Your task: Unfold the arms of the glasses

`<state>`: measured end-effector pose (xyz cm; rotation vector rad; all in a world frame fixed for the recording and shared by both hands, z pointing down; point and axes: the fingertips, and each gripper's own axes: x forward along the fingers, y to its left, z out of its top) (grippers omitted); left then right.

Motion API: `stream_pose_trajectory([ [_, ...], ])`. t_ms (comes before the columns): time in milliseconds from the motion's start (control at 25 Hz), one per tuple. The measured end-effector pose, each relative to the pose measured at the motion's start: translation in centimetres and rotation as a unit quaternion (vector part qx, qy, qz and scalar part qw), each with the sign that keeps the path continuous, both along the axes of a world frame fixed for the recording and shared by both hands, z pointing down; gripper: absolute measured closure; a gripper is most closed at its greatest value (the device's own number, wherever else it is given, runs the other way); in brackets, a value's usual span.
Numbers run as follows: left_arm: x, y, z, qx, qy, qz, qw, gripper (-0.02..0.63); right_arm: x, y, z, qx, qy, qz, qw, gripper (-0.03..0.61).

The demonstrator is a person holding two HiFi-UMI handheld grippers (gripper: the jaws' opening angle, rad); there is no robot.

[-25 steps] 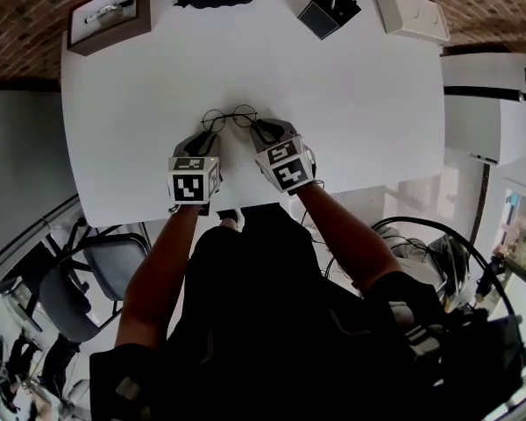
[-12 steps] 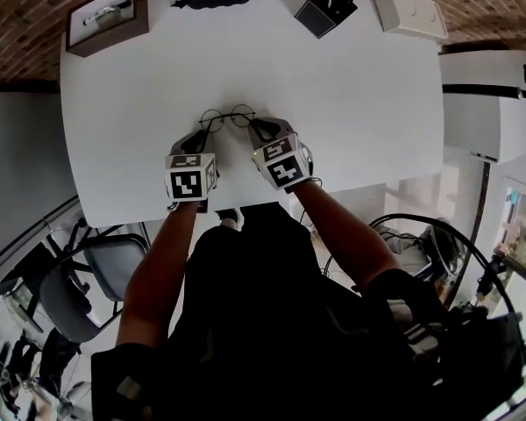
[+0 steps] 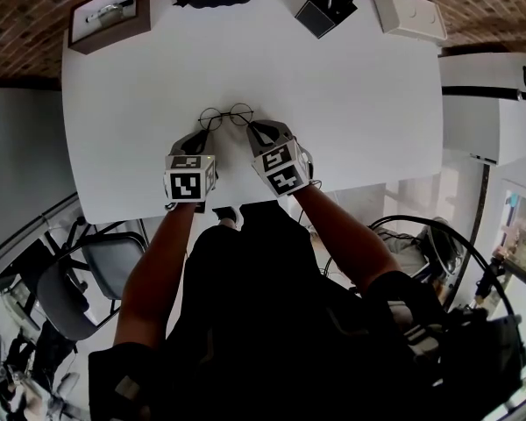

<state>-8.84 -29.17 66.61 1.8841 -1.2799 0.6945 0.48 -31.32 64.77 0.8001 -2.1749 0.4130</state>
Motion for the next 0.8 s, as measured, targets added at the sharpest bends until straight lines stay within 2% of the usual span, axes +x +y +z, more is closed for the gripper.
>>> stream_pose_trajectory([
  [400,0.5,1.2,-1.4,0.019,0.004,0.005,0.9998,0.578,-0.7,1.6,-2.3,0.03,-0.033,-0.013,0.999,0.558],
  [640,0.8,2.5,-2.2,0.029,0.008,0.009,0.9995,0.58,-1.3,3.7,-3.4,0.028,-0.06,-0.019,0.998,0.56],
  [800,1.2,3.8,-2.4,0.034,0.01,0.031,0.9989,0.584,-2.1,5.7,-3.5,0.024,-0.064,-0.04,0.997,0.558],
])
